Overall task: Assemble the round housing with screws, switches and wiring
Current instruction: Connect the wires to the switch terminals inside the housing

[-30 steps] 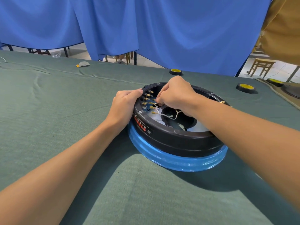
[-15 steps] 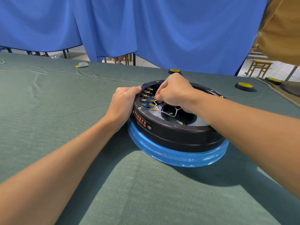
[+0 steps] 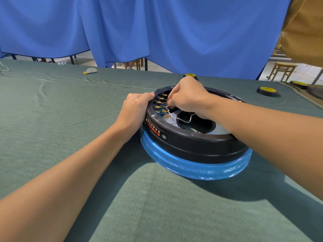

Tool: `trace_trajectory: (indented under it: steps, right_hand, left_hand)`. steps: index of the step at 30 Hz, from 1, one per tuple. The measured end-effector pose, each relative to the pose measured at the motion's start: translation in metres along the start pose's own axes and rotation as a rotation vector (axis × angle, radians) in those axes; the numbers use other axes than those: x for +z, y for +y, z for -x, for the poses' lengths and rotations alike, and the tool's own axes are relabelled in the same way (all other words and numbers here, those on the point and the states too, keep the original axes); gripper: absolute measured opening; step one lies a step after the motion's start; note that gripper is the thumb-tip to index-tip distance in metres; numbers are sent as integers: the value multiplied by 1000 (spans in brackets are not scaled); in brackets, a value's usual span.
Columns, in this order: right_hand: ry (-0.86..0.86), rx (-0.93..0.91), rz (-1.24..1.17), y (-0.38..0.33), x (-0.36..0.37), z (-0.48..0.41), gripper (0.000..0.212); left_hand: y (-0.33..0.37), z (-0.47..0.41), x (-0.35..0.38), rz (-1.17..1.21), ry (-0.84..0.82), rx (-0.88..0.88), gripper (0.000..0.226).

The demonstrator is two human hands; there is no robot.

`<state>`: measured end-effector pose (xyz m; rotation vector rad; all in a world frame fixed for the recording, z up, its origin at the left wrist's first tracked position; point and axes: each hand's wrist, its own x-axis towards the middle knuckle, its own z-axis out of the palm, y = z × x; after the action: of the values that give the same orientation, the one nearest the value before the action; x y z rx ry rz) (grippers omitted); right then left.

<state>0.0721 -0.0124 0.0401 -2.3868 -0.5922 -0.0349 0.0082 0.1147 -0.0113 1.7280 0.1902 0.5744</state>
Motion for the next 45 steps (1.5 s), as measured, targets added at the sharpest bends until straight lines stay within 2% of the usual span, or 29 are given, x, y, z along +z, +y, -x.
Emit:
trace_trajectory:
  steps: [7, 12, 16, 19, 26, 29, 37, 45]
  right_hand:
    - [-37, -34, 76, -1, -2, 2, 16]
    - [53, -97, 230, -2, -13, 14, 15]
    - [-96, -156, 120, 0, -20, 22, 3]
    - [-150, -165, 124, -1, -15, 20, 3]
    - [-193, -231, 134, 3, -16, 13, 6]
    - [-182, -269, 155, 3, -18, 12, 8]
    - [-104, -308, 233, 2, -11, 7, 12]
    - [-176, -293, 242, 4, -15, 4, 11]
  left_hand:
    - [-2, 1, 3, 42, 35, 2, 36]
    - [-2, 1, 5, 90, 67, -2, 35]
    - [-1, 2, 5, 111, 72, -4, 32]
    - [1, 3, 5, 116, 72, -3, 33]
    - [-1, 2, -2, 8, -8, 36, 41]
    - [-2, 3, -3, 29, -28, 41, 41]
    - [-3, 3, -2, 45, -22, 30, 44]
    - [0, 5, -1, 14, 3, 5, 36]
